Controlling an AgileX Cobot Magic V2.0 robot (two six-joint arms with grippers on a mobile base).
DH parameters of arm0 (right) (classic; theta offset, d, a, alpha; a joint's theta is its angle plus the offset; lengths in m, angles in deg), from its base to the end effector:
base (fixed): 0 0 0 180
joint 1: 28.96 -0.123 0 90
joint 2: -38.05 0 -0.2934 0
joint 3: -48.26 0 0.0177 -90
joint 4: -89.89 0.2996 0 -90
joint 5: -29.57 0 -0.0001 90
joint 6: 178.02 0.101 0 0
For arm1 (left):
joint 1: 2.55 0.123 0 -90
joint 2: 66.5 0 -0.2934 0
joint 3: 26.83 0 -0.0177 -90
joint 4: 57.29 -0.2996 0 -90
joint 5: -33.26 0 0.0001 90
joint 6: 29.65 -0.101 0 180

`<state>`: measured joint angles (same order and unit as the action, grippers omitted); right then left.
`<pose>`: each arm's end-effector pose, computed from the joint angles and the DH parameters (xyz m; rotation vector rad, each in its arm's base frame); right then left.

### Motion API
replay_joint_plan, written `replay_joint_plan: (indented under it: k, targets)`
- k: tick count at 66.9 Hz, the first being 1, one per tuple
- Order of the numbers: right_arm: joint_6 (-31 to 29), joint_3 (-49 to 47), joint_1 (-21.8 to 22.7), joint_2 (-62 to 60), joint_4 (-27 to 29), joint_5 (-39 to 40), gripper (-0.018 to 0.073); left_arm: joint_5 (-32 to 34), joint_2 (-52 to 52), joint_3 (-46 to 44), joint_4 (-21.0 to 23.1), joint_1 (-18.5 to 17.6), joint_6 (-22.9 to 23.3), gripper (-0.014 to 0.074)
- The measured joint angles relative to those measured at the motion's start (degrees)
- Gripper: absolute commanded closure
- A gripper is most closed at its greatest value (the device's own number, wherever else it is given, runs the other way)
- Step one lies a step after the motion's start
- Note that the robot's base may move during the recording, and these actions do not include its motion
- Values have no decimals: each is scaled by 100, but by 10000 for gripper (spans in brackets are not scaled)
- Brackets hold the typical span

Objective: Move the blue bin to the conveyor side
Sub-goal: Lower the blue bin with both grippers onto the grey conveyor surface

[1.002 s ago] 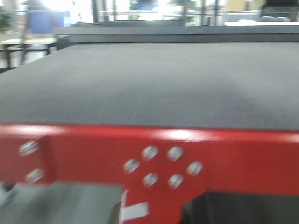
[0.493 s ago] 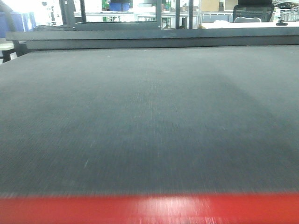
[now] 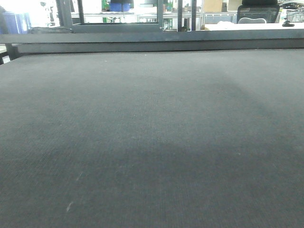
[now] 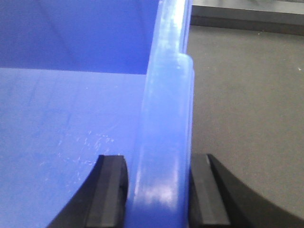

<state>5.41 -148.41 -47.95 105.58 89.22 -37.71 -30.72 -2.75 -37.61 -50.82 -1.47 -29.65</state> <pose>0.1876 0.0634 0.5492 -0.2782 2.0509 0.2274 0.1885 -0.0067 0.5353 -0.0062 2.0382 -0.1227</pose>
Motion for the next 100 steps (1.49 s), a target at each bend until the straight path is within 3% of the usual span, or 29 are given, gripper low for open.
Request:
replay_joint_plan:
  k: [77,91,100]
  targets:
    - [0,0,0,0,0,62,640,0,0,0,-10,0,0,596]
    - [58,0,0,33,0,113,640,254,85,-44,13,0,0,596]
    - [160,-5,22,261,-102,113,640,363,523,-196,185,0,-235,596]
